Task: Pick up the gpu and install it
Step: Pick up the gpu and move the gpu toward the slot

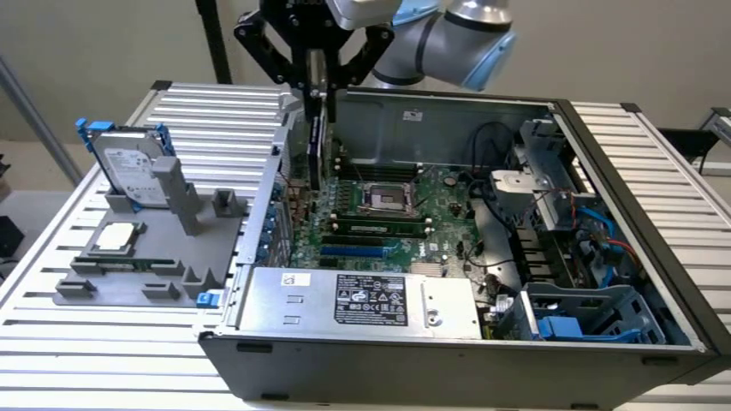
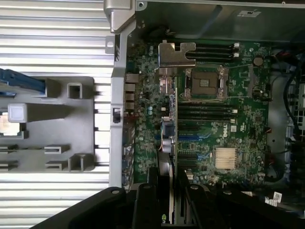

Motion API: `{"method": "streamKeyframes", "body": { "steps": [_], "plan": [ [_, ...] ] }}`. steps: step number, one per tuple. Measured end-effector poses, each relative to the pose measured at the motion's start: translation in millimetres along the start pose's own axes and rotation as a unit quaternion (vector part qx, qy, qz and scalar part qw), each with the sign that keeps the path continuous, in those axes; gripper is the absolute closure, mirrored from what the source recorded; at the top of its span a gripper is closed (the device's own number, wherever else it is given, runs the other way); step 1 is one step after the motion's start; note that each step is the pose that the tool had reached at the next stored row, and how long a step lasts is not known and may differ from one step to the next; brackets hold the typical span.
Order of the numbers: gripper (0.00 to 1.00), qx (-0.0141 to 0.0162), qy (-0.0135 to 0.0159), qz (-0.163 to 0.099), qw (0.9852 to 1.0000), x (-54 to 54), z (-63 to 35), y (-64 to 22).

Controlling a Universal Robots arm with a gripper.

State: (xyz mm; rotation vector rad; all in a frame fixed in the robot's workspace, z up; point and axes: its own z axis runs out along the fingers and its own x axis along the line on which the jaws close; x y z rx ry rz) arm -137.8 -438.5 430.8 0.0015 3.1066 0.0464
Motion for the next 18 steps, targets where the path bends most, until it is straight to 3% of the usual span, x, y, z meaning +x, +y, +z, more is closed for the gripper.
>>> {"method": "streamKeyframes", "body": {
  "steps": [12, 16, 18],
  "plan": [
    [0.73, 0.0008, 0.0021, 0.0, 1.0, -54.0, 17.5, -2.2],
    [0.73, 0.0009, 0.0044, 0.0, 1.0, -71.9, 23.1, -2.7],
    [0.73, 0.0009, 0.0077, 0.0, 1.0, -80.0, 25.5, -2.9]
  ]
}}
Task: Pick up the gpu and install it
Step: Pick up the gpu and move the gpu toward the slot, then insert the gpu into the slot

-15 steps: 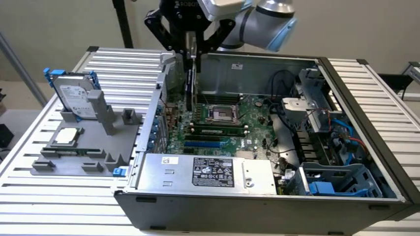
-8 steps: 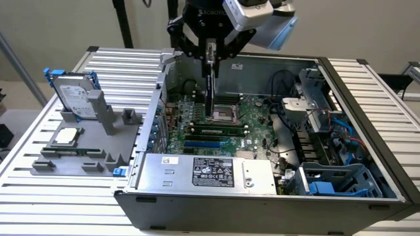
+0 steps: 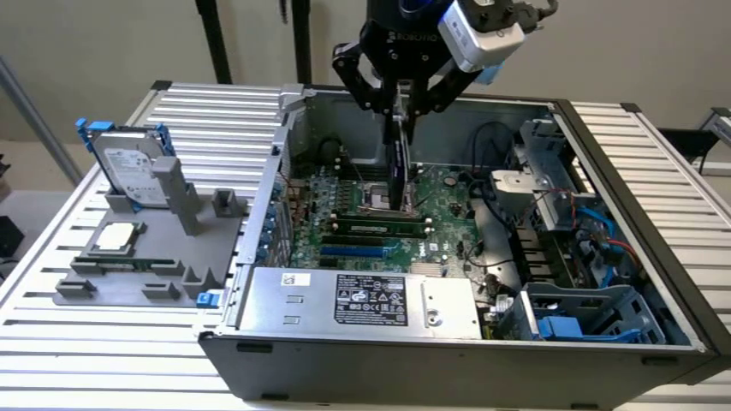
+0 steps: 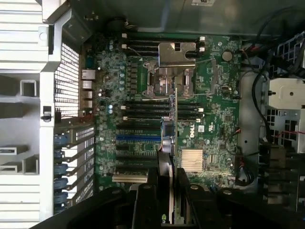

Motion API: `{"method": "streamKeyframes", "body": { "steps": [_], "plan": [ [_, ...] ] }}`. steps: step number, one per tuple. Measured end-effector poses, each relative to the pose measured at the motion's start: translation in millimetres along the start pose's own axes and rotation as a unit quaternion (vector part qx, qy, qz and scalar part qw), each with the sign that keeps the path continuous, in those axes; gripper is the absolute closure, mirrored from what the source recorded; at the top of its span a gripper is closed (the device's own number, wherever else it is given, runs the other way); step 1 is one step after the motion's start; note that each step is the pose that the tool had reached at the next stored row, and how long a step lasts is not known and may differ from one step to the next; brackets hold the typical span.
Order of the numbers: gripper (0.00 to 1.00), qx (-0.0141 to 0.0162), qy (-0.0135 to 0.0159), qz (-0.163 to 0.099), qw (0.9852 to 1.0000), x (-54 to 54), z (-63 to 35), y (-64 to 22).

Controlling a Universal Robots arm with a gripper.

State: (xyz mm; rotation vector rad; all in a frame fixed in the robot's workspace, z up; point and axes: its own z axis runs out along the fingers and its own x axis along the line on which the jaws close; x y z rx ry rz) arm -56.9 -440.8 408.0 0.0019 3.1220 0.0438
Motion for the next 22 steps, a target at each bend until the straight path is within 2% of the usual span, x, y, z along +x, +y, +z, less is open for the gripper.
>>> {"method": "streamKeyframes", "body": {
  "steps": [1, 4, 7, 9, 10, 22],
  "plan": [
    [0.73, 0.0, 0.0036, 0.0, 1.0, -3.2, 0.8, -0.2],
    [0.73, 0.0, 0.0179, 0.001, 0.9998, -11.9, 2.5, -0.6],
    [0.73, 0.0002, 0.0304, 0.001, 0.9995, -20.9, 4.1, -1.2],
    [0.73, 0.0001, 0.0383, 0.001, 0.9993, -24.7, 5.4, -1.8],
    [0.73, 0.0002, 0.0409, 0.001, 0.9992, -24.9, 5.5, -1.8],
    [0.73, 0.0001, 0.0413, 0.001, 0.9991, -25.0, 5.6, -1.8]
  ]
}}
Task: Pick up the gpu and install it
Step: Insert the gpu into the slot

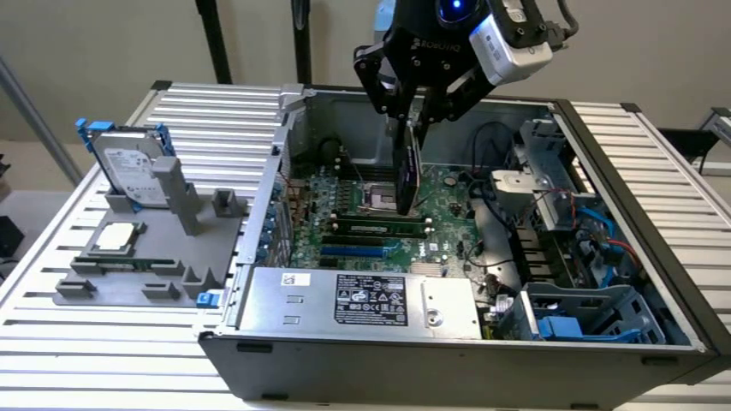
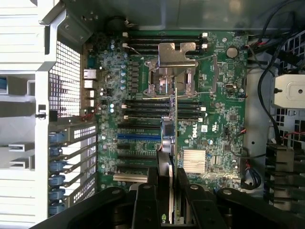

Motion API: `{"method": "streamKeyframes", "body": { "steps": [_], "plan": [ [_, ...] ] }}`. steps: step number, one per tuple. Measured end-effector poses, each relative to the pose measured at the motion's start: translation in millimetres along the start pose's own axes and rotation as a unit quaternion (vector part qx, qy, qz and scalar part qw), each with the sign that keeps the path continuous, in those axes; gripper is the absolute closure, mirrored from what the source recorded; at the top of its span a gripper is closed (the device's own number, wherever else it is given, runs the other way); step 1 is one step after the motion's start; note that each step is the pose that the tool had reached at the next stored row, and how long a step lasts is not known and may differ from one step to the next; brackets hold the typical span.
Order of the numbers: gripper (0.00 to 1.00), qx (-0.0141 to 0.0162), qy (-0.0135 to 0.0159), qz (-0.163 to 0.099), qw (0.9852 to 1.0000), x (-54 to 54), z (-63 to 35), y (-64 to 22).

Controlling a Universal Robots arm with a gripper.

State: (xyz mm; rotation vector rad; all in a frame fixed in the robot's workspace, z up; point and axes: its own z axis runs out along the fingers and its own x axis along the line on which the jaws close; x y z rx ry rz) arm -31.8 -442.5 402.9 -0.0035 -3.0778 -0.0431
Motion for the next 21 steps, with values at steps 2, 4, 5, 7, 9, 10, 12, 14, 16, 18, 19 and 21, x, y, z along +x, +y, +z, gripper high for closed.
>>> {"method": "streamKeyframes", "body": {
  "steps": [2, 4, 5, 7, 9, 10, 12, 14, 16, 18, 19, 21],
  "plan": [
    [0.73, 0.0, 0.0, 0.0, 1.0, 0.0, 0.0, 0.0],
    [0.73, 0.0, 0.0, 0.0, 1.0, 0.0, 0.0, 0.0],
    [0.73, 0.0001, 0.0, -0.001, 1.0, 0.0, 0.0, 0.0],
    [0.73, 0.0005, 0.0003, -0.011, 0.9999, 0.0, 0.1, 0.0],
    [0.73, 0.0014, 0.0008, -0.028, 0.9996, 0.0, 0.0, 0.0],
    [0.73, 0.0018, 0.001, -0.037, 0.9993, 0.0, 0.0, 0.0],
    [0.73, 0.0026, 0.0015, -0.056, 0.9985, 0.0, 0.0, 0.0],
    [0.73, 0.0032, 0.002, -0.073, 0.9973, 0.0, 0.0, 0.0],
    [0.73, 0.0039, 0.0025, -0.091, 0.9958, 0.0, 0.0, 0.0],
    [0.73, 0.0046, 0.0031, -0.11, 0.9939, 0.0, 0.0, 0.0],
    [0.73, 0.005, 0.0033, -0.119, 0.9929, 0.0, 0.0, 0.0],
    [0.73, 0.0058, 0.0038, -0.137, 0.9906, 0.0, 0.0, 0.0]
  ]
}}
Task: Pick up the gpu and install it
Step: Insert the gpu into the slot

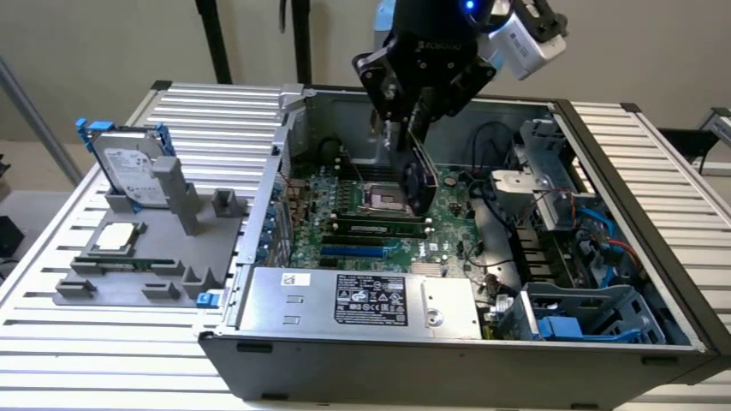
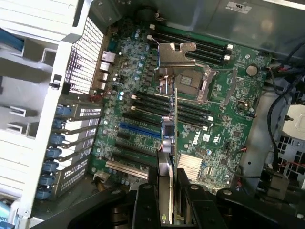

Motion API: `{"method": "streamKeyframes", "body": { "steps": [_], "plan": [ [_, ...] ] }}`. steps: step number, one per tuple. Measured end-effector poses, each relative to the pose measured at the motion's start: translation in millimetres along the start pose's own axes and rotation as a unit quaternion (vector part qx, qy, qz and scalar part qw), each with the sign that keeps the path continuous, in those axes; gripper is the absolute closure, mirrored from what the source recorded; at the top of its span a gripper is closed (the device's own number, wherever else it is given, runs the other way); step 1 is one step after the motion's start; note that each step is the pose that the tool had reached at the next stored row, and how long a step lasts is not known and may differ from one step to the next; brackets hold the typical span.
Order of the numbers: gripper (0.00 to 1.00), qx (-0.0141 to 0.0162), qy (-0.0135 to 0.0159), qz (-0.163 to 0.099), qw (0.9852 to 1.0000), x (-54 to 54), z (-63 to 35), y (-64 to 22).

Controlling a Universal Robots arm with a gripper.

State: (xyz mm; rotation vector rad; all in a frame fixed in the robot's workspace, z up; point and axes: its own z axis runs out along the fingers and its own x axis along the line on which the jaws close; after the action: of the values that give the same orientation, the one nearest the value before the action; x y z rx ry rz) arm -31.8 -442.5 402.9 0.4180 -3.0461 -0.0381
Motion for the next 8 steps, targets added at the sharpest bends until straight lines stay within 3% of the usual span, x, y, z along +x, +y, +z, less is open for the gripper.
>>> {"method": "streamKeyframes", "body": {
  "steps": [4, 8],
  "plan": [
    [0.73, 0.0017, 0.0011, -0.036, 0.9993, 0.0, 0.0, 0.0],
    [0.73, 0.004, 0.0023, -0.073, 0.9973, 0.0, 0.0, 0.0]
  ]
}}
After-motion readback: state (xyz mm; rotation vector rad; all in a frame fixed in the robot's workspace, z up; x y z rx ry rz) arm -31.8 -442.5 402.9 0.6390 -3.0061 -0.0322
